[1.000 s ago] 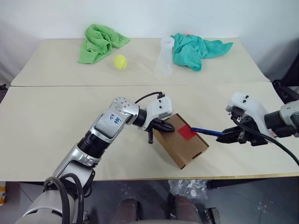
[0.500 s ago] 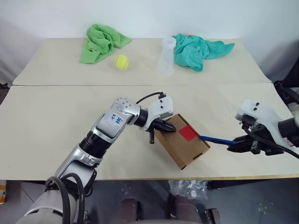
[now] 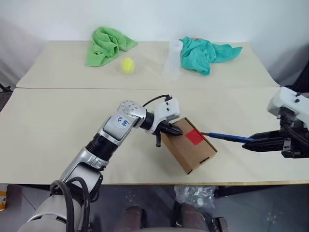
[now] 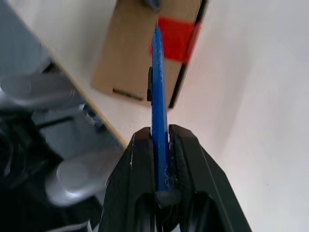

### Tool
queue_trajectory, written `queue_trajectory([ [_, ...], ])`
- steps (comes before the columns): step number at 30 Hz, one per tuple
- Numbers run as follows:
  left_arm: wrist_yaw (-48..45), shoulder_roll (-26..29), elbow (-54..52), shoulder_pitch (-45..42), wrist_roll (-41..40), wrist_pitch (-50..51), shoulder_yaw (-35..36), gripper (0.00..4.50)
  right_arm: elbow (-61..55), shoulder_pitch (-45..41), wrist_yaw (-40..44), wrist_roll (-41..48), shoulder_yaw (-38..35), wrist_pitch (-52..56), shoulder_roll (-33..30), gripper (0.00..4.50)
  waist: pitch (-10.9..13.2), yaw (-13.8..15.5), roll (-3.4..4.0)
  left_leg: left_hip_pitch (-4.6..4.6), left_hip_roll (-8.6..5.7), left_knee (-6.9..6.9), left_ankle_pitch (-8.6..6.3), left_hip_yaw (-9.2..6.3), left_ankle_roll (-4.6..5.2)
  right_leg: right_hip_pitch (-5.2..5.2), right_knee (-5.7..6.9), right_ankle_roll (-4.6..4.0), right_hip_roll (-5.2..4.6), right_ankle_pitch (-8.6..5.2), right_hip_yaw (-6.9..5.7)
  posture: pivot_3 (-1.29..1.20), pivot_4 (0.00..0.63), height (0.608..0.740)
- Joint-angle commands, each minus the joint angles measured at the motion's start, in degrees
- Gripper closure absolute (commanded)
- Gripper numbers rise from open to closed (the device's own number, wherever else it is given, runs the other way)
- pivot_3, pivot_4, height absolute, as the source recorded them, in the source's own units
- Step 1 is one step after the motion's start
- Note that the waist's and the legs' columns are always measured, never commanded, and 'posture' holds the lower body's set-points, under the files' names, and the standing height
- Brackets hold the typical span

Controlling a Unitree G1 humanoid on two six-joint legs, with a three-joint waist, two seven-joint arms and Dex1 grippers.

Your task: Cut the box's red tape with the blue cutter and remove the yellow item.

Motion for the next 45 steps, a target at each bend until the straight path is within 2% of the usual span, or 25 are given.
queue_trajectory([
  [1,0.85,0.52,5.26,1.54,4.95,0.27,-3.79,4.41,-0.84,6.48,-5.9,-7.19,-7.99,-7.51,6.56,4.19,-0.08,0.28,-0.13,0.0,-0.01,-0.02,0.02,0.0,0.02,0.0,-0.03,0.0,0.0,0.06,0.0,0.0,0.15,0.74],
  [3,0.68,0.28,5.76,1.36,5.01,-0.15,-3.9,4.41,-1.13,11.89,-8.91,-11.55,-7.95,-13.99,11.35,4.19,-0.1,0.41,-0.11,0.0,-0.02,-0.01,0.03,0.03,0.01,0.02,-0.06,0.04,0.02,0.1,0.0,0.0,0.15,0.74],
  [6,0.47,0.01,5.79,1.26,5.21,-0.67,-4.02,4.41,1.21,20.39,-14.82,-19.73,-3.94,-25.56,20.35,4.19,-0.29,0.59,-0.38,0.04,-0.07,-0.13,0.11,0.08,-0.02,0.01,-0.01,0.06,0.24,0.12,-0.07,0.0,0.15,0.74],
  [9,0.27,0.08,5.36,1.21,5.28,-0.68,-3.78,4.41,5.98,23.73,-17.75,-23.22,-0.04,-31.46,26.82,4.19,-0.39,0.39,0.04,0.05,-0.14,-0.11,0.16,0.24,0.07,0.02,0.06,0.22,0.4,0.22,-0.12,0.0,0.15,0.74],
  [13,0.51,0.18,4.75,1.16,5.33,-0.61,-2.96,4.5,9.96,24.99,-20.24,-26.22,2.3,-37.11,31.78,3.04,-0.41,0.31,0.18,0.11,-0.16,-0.1,0.21,0.28,0.15,0.02,-0.07,0.22,0.4,0.23,-0.07,0.0,0.15,0.74],
  [16,0.57,0.75,3.3,0.9,3.98,0.35,-0.6,4.5,10.74,25.38,-21.39,-27.22,1.17,-40.27,33.3,1.96,-0.42,0.27,0.23,0.11,-0.15,-0.11,0.22,0.28,0.17,0.0,-0.07,0.2,0.4,0.22,-0.04,0.0,0.15,0.74],
  [19,-0.61,2.4,0.73,0.16,1.85,3.28,2.34,4.5,8.58,26.54,-20.13,-26.73,-0.75,-41.35,31.9,0.85,-0.41,0.08,0.25,0.02,-0.14,-0.12,0.22,0.27,0.19,-0.09,-0.05,0.19,0.42,0.21,-0.03,0.0,0.15,0.74],
  [22,-2.8,5.14,-3.03,-1.12,-0.96,8.5,5.39,4.5,6.96,26.37,-18.59,-27.45,-0.97,-42.64,28.6,0.05,-0.33,-0.57,0.37,-0.05,-0.11,-0.15,0.22,0.28,0.2,-0.17,0.0,0.18,0.48,0.21,-0.03,0.0,0.15,0.74],
  [29,-5.56,12.11,-9.13,-0.94,-3.64,15.05,7.32,4.5,7.77,17.41,-16.88,-25.65,6.26,-40.13,24.38,0.05,-0.12,-1.2,0.4,-0.13,0.04,-0.25,0.23,0.32,0.18,-0.25,0.02,0.15,0.77,0.2,0.05,0.0,0.15,0.74],
  [35,-6.49,16.37,-17.85,5.14,-6.14,21.13,5.18,4.5,12.58,10.89,-15.72,-28.53,17.14,-41.04,24.35,2.01,-0.09,-0.97,0.42,-0.2,0.0,-0.33,0.17,0.3,0.23,-0.29,-0.06,0.1,0.78,0.17,0.04,0.0,0.15,0.74],
  [40,-1.08,13.74,-24.42,10.11,-8.73,27.01,6.7,4.5,15.29,6.82,-10.63,-29.91,24.72,-42.94,23.46,3.86,-0.01,-0.87,0.29,-0.32,-0.08,-0.29,0.1,0.26,0.35,-0.27,-0.24,0.13,0.75,0.18,0.04,0.0,0.15,0.74],
  [42,3.52,10.32,-24.7,11.6,-8.49,27.81,7.41,4.5,15.25,4.75,-8.68,-29.38,26.84,-42.14,23.59,4.48,-0.01,-0.96,0.3,-0.32,-0.07,-0.31,0.09,0.28,0.35,-0.26,-0.32,0.18,0.77,0.21,0.03,0.0,0.15,0.74],
  [45,9.92,5.38,-23.03,12.66,-7.41,27.35,8.74,4.5,13.91,3.56,-5.27,-28.8,29.36,-41.15,22.7,4.48,0.0,-0.83,0.29,-0.32,-0.04,-0.27,0.11,0.27,0.32,-0.21,-0.36,0.25,0.81,0.24,-0.01,0.0,0.15,0.74],
])
